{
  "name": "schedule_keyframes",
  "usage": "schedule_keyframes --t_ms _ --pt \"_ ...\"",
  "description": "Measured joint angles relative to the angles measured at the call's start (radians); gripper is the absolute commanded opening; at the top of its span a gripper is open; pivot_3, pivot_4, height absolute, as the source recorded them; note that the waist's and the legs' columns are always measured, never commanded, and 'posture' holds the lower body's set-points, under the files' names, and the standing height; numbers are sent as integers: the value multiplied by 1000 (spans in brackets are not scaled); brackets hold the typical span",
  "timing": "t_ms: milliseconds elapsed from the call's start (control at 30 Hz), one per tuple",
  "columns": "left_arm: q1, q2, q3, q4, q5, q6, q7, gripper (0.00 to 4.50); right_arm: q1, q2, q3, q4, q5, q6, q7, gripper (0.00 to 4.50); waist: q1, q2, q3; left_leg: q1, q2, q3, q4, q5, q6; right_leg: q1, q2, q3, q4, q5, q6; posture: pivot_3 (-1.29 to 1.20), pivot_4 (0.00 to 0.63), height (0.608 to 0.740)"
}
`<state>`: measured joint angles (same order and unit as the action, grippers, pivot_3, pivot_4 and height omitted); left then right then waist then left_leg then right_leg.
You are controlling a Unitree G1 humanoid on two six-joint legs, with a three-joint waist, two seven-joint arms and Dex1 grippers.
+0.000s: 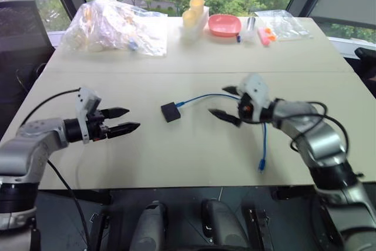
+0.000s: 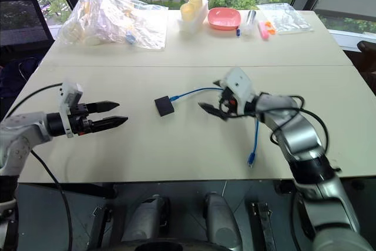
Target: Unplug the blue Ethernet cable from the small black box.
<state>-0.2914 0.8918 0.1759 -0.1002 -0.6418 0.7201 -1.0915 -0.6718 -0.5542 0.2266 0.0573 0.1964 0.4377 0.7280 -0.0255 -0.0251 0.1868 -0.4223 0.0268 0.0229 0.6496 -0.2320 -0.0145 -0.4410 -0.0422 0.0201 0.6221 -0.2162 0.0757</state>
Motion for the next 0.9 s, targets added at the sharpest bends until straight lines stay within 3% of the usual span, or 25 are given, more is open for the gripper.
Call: schedule_keyframes --t_ms 133,267,400,567,667,900 --pt "-36 83 -4 -17 -24 40 -90 3971 -258 161 118 470 -165 -223 -3 4366 -17 0 0 0 0 0 -1 0 0 -2 0 0 2 0 0 0 150 740" --pt "-27 80 2 -37 -26 38 -93 3971 -439 279 197 897 -274 -453 109 4366 -19 0 0 -1 0 0 -3 0 0 -2 -1 0 4 2 4 0 150 740" --pt "43 49 37 -88 -40 40 -46 3971 -536 332 199 1133 -325 -552 206 4366 -19 0 1 -2 1 0 -2 0 0 -3 -3 0 5 2 5 0 150 740" --pt "135 -19 97 -182 -70 59 70 3971 -620 391 192 1265 -413 -577 200 4366 -20 0 0 3 2 0 -2 0 -1 -1 -2 1 8 1 2 0 150 740" --pt "166 -34 128 -214 -80 61 116 4000 -624 416 170 1287 -426 -565 210 3511 -22 -1 0 7 3 0 -2 0 -1 1 -1 1 9 0 1 0 150 740" --pt "186 -39 165 -223 -89 60 174 4000 -599 462 115 1297 -431 -532 316 29 -39 -1 0 16 4 1 -4 0 -1 9 0 2 9 0 0 0 150 740"
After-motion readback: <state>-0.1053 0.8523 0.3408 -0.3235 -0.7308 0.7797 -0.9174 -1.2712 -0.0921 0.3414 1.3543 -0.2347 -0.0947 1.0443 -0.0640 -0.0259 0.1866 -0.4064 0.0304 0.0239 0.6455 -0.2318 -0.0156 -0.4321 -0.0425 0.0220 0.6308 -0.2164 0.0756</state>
